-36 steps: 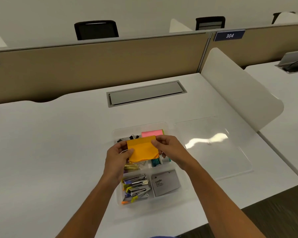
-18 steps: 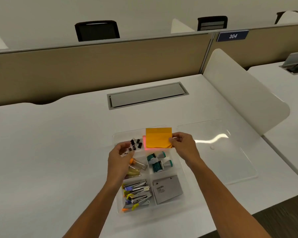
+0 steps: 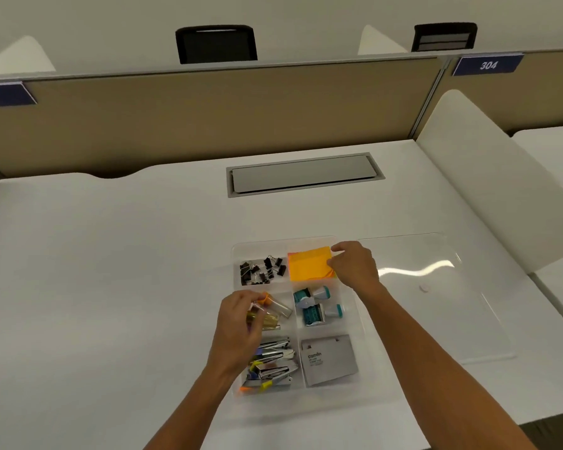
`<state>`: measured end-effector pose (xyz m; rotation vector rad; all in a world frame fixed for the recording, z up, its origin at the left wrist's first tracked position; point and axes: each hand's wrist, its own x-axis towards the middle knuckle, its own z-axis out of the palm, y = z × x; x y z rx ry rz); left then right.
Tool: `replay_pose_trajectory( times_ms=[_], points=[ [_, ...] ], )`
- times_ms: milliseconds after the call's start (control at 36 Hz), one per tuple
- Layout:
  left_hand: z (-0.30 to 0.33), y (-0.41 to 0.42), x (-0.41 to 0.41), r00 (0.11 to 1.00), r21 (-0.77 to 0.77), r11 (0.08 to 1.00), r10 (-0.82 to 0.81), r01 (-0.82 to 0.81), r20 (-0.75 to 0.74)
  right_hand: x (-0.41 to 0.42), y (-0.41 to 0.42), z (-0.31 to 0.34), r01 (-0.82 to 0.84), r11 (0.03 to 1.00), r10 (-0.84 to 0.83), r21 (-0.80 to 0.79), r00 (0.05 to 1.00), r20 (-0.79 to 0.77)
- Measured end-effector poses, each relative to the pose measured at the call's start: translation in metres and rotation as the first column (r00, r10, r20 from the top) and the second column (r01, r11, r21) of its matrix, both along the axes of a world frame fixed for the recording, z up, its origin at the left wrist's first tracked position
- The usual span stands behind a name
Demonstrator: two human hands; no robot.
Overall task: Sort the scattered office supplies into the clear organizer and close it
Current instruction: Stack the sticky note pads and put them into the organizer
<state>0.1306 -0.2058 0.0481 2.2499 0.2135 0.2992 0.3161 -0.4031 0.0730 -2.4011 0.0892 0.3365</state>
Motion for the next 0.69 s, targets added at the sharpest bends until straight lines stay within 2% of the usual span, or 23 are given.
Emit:
replay_pose_trajectory(
  times_ms=[111, 278, 444, 556, 694],
  points=[
    [-0.005, 0.002, -0.004, 1.0, 0.025, 1.0, -0.01, 0.01, -0.01, -0.008, -0.002, 0.0, -0.086, 0.996, 0.088, -0.03, 0.994, 0.058],
    [-0.007, 0.0, -0.016, 0.995, 0.027, 0.995, -0.101, 0.101, 0.01, -0.026, -0.014, 0.004, -0.065, 0.997, 0.071, -0.046, 0.987, 0.145],
    [-0.011, 0.0, -0.034, 0.97, 0.088, 0.969, -0.225, 0.232, -0.09, -0.055, -0.039, 0.002, -0.052, 0.998, 0.055, -0.039, 0.995, 0.084],
    [-0.015, 0.0, -0.043, 0.943, 0.217, 0.922, -0.286, 0.32, -0.172, -0.078, -0.053, -0.005, -0.064, 0.998, 0.064, -0.001, 0.998, 0.006],
    [-0.021, 0.002, -0.049, 0.907, 0.369, 0.844, -0.283, 0.389, -0.311, -0.103, -0.06, -0.009, -0.056, 0.996, 0.061, 0.075, 0.996, -0.062]
  ],
)
